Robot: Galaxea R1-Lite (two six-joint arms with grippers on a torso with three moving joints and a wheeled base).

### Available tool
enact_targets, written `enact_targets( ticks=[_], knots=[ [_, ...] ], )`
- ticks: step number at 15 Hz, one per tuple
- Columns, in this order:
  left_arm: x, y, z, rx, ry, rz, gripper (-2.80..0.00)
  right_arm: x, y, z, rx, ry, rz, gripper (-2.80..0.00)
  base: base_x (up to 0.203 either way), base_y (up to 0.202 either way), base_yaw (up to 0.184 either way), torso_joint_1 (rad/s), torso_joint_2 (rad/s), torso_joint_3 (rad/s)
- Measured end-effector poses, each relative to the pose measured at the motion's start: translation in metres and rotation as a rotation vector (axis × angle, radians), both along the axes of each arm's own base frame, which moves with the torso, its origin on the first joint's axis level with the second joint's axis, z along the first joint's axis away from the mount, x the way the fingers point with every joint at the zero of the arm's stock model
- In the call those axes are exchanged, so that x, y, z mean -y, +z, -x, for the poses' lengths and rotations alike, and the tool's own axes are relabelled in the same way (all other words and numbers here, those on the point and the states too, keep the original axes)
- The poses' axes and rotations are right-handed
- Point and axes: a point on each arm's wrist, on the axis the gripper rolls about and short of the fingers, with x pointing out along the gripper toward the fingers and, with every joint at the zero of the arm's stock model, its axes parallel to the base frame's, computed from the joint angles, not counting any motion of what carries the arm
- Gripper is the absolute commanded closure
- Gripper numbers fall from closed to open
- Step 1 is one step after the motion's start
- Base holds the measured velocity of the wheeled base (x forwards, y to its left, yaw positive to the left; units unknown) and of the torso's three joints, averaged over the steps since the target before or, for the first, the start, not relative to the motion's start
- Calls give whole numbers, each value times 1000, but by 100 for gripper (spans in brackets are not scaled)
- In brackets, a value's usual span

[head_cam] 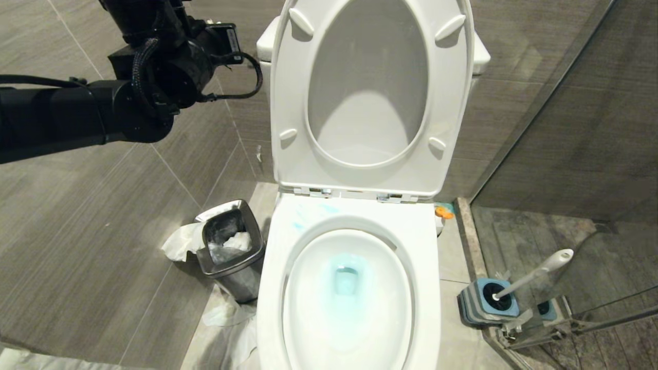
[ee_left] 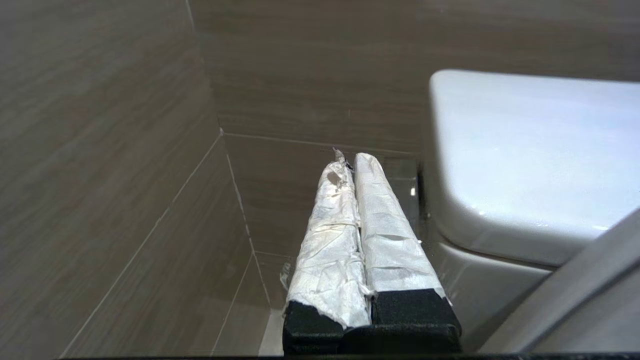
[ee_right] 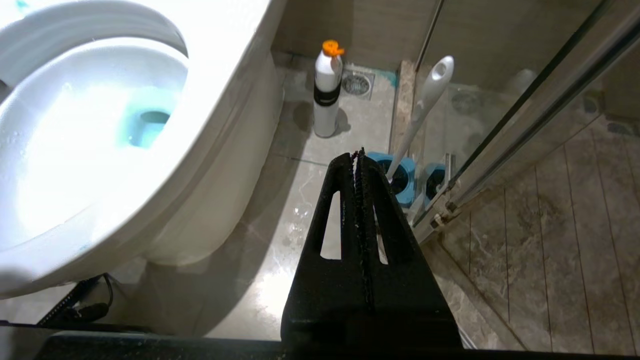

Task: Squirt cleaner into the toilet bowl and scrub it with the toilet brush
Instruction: Flush the toilet

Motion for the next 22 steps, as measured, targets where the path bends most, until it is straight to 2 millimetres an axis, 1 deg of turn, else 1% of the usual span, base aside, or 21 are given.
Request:
enact_targets(
  ticks=[3, 6, 10, 13, 17, 22],
  knots=[
    [2, 1, 2, 0, -5, -2, 0, 0, 0, 0, 0, 0, 0, 0, 0, 0, 0, 2, 1, -199],
    [11, 1, 5, -2, -31, -9, 0, 0, 0, 0, 0, -1, 0, 0, 0, 0, 0, 2, 0, -142],
    [25, 5, 15, 12, -72, -7, 0, 0, 0, 0, 0, -1, 0, 0, 0, 0, 0, 1, -2, -19],
    [30, 4, 16, 7, -76, -15, 0, 0, 0, 0, 0, 0, 0, 0, 0, 0, 0, 0, 0, 0],
    [34, -4, 10, -13, -72, -31, 0, 0, 0, 0, 0, 0, 0, 0, 0, 0, 0, 0, 0, 0],
    [35, -22, -7, -47, -52, -65, 0, 0, 0, 0, 0, -1, 0, 0, 0, 0, 0, 0, 0, 0]
  ],
)
